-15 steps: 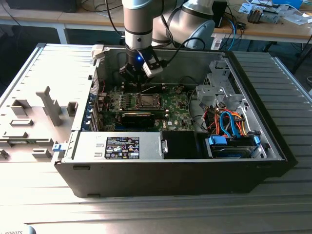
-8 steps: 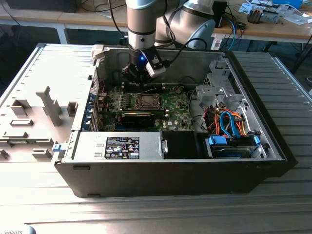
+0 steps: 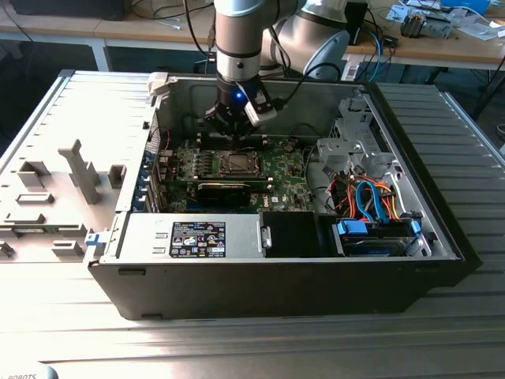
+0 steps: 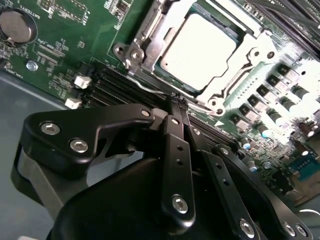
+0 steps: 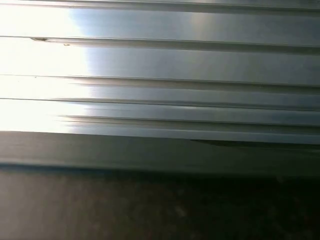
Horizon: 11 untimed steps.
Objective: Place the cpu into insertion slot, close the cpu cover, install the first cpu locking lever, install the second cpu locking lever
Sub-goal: 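Install the first cpu locking lever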
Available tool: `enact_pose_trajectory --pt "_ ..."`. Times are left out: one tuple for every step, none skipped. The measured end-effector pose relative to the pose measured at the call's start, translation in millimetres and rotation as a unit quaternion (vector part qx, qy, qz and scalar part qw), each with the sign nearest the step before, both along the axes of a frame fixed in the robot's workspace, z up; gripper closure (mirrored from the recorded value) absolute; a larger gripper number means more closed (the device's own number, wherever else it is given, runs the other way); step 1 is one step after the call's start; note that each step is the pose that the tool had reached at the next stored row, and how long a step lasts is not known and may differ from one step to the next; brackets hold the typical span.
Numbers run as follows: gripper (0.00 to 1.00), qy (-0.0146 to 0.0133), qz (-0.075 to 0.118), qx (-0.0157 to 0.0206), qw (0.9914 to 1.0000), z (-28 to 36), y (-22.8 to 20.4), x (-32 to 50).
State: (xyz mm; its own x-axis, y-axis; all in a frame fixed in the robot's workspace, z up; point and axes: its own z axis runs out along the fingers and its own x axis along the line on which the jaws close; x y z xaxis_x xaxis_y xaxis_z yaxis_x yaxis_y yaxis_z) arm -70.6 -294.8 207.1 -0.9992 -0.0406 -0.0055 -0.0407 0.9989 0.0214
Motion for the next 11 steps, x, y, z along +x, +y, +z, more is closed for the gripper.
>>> enact_pose_trajectory --pt "0.89 0.0005 0.000 -0.0001 1.00000 -0.7 0.0 2.2" --pt "0.89 0.0007 0.000 -0.0001 1.00000 -1.0 0.0 3.6" --pt "0.89 0.0009 0.000 0.0000 1.00000 -1.2 0.0 5.0" --pt "0.89 0.0011 0.000 0.0000 1.00000 -1.4 0.0 6.6" --pt "0.89 0.0013 0.000 0.0000 1.00000 -1.5 0.0 7.9" --pt "0.89 0.0015 0.000 0.0000 1.00000 -1.8 0.0 10.3" --pt "0.89 0.0017 0.000 0.0001 1.00000 -2.0 0.0 11.3" --pt "0.89 0.0019 0.000 0.0001 1.00000 -2.2 0.0 12.2" --pt "0.89 0.0022 0.000 0.0001 1.00000 -2.5 0.0 13.6" --pt "0.89 0.0026 0.000 0.0001 1.00000 -2.8 0.0 14.9" --pt "0.89 0.0032 0.000 0.0002 0.99999 -3.3 -0.1 16.9"
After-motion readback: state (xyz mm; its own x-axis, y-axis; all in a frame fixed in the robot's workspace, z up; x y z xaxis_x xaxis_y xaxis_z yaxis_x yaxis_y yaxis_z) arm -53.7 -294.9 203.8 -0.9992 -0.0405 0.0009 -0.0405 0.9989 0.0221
